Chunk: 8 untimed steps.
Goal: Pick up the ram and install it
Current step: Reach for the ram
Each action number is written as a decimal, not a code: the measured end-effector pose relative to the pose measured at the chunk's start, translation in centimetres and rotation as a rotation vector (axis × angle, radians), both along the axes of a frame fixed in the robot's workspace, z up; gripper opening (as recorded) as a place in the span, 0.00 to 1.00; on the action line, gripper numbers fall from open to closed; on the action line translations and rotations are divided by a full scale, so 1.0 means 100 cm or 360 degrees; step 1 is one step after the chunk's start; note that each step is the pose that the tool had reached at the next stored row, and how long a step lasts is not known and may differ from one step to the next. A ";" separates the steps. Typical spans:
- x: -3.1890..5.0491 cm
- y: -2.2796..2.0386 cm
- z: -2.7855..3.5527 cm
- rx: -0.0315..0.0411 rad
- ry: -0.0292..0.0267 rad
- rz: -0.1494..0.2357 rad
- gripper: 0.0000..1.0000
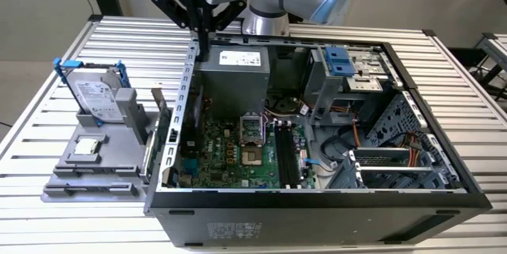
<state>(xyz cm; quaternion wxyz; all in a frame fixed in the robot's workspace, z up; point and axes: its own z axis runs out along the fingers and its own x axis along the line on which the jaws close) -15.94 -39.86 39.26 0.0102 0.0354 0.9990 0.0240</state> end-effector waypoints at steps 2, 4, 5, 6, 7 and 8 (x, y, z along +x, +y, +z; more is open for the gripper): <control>-0.0031 0.0000 0.0000 0.0000 0.00001 0.0000 0.00; -0.0069 0.0000 0.0000 0.0000 0.00000 0.0000 0.00; -0.0086 0.0000 0.0000 0.0000 0.00000 0.0000 0.00; -0.0104 0.0000 0.0000 0.0000 0.00000 0.0000 0.00; -0.0122 0.0000 0.0000 0.0000 0.00000 0.0000 0.00; -0.0141 0.0000 0.0000 0.0000 -0.00001 0.0000 0.00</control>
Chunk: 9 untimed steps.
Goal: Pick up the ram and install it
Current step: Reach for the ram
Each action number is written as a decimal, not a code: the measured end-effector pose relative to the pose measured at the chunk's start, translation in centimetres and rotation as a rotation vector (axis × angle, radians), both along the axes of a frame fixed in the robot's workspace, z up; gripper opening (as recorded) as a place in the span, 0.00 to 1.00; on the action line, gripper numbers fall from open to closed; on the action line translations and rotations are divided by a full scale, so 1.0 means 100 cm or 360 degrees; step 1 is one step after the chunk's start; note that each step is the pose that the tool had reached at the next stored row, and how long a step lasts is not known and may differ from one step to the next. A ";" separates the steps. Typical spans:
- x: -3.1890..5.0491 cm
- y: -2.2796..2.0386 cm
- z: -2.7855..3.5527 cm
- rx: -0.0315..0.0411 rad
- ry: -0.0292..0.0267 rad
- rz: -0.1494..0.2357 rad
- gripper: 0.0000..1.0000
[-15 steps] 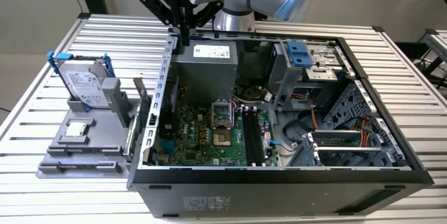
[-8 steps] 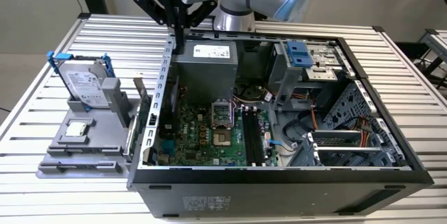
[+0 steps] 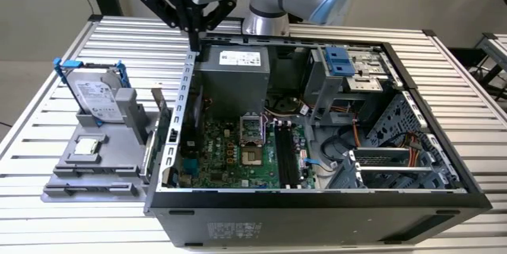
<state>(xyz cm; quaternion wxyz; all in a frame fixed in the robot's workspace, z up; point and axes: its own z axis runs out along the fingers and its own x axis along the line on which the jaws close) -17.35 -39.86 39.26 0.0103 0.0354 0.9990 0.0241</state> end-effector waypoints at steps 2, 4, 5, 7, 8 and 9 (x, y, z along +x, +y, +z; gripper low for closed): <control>-0.0038 0.0000 0.0000 0.0000 0.00001 0.0000 0.00; -0.0080 0.0000 0.0000 0.0000 0.00001 0.0000 0.00; -0.0106 0.0000 0.0000 0.0000 0.00000 0.0000 0.00; -0.0152 0.0001 0.0000 0.0000 0.00000 0.0000 0.00; -0.0173 0.0002 0.0000 0.0000 0.00001 0.0001 0.00; -0.0192 0.0003 0.0000 0.0000 0.00000 0.0003 0.00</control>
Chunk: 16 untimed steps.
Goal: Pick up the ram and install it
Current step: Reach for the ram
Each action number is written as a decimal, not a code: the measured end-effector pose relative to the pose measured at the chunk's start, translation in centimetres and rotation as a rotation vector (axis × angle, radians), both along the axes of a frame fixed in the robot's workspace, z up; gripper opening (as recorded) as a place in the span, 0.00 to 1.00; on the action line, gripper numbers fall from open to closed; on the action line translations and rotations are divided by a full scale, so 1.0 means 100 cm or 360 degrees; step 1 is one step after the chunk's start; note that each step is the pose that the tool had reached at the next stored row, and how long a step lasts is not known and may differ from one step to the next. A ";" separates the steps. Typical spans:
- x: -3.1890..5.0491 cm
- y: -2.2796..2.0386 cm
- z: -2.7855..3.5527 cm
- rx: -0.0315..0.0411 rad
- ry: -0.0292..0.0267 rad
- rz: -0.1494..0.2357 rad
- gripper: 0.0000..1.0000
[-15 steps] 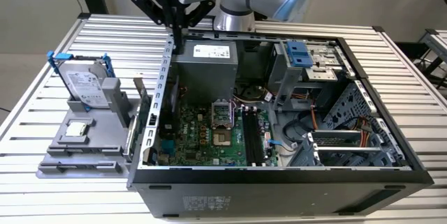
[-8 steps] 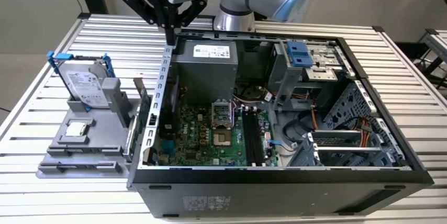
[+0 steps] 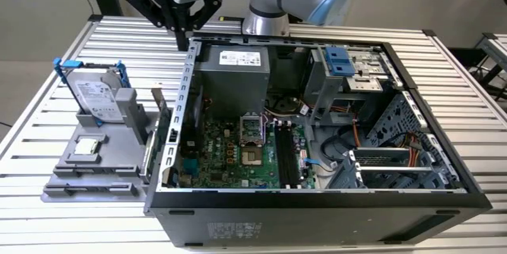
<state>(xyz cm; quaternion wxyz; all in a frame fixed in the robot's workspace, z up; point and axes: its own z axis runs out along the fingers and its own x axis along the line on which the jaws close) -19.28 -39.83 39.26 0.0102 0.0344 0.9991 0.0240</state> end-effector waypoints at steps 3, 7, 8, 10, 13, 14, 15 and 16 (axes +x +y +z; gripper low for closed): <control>-0.0057 0.0002 0.0000 0.0000 0.00001 0.0007 0.00; -0.0135 0.0008 0.0000 0.0000 0.00001 0.0016 0.00; -0.0154 0.0010 0.0000 0.0000 0.00001 0.0017 0.00; -0.0193 0.0015 0.0000 0.0000 0.00000 0.0019 0.00; -0.0248 0.0024 0.0000 0.0000 0.00000 0.0022 0.00; -0.0266 0.0027 0.0000 0.0000 0.00001 0.0023 0.00; -0.0282 0.0030 0.0000 0.0000 0.00001 0.0024 0.00; -0.0300 0.0033 0.0000 0.0000 0.00000 0.0025 0.00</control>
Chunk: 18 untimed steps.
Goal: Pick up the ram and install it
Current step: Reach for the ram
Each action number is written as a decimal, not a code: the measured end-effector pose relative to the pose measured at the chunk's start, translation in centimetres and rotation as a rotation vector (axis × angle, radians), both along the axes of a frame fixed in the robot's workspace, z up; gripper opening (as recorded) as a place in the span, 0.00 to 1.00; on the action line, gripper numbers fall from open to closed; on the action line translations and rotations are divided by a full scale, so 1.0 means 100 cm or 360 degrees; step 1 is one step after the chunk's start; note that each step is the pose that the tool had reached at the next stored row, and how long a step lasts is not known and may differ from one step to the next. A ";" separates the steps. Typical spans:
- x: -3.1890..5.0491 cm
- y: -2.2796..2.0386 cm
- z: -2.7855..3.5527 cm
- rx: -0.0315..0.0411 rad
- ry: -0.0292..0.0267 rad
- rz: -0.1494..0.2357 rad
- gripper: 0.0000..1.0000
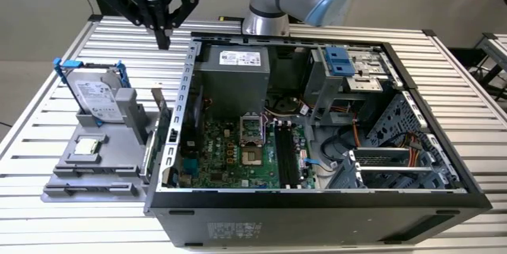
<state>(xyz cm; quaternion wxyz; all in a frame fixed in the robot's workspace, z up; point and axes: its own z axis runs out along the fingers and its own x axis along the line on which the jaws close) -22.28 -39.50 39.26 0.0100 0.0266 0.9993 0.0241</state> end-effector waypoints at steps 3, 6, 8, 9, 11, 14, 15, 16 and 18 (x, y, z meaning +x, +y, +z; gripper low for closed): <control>-0.0054 0.0008 0.0000 0.0000 0.00000 0.0002 0.00; -0.0109 0.0016 0.0000 0.0000 -0.00001 0.0003 0.00; -0.0135 0.0023 0.0000 0.0000 0.00000 0.0004 0.00; -0.0149 0.0025 0.0000 0.0000 0.00001 0.0004 0.00; -0.0180 0.0029 0.0000 0.0000 0.00000 0.0004 0.00; -0.0233 0.0031 0.0000 0.0000 0.00001 0.0004 0.00; -0.0252 0.0033 0.0000 0.0000 0.00001 0.0004 0.00; -0.0272 0.0033 0.0000 0.0000 0.00001 0.0004 0.00; -0.0316 0.0035 0.0000 0.0000 0.00000 0.0004 0.00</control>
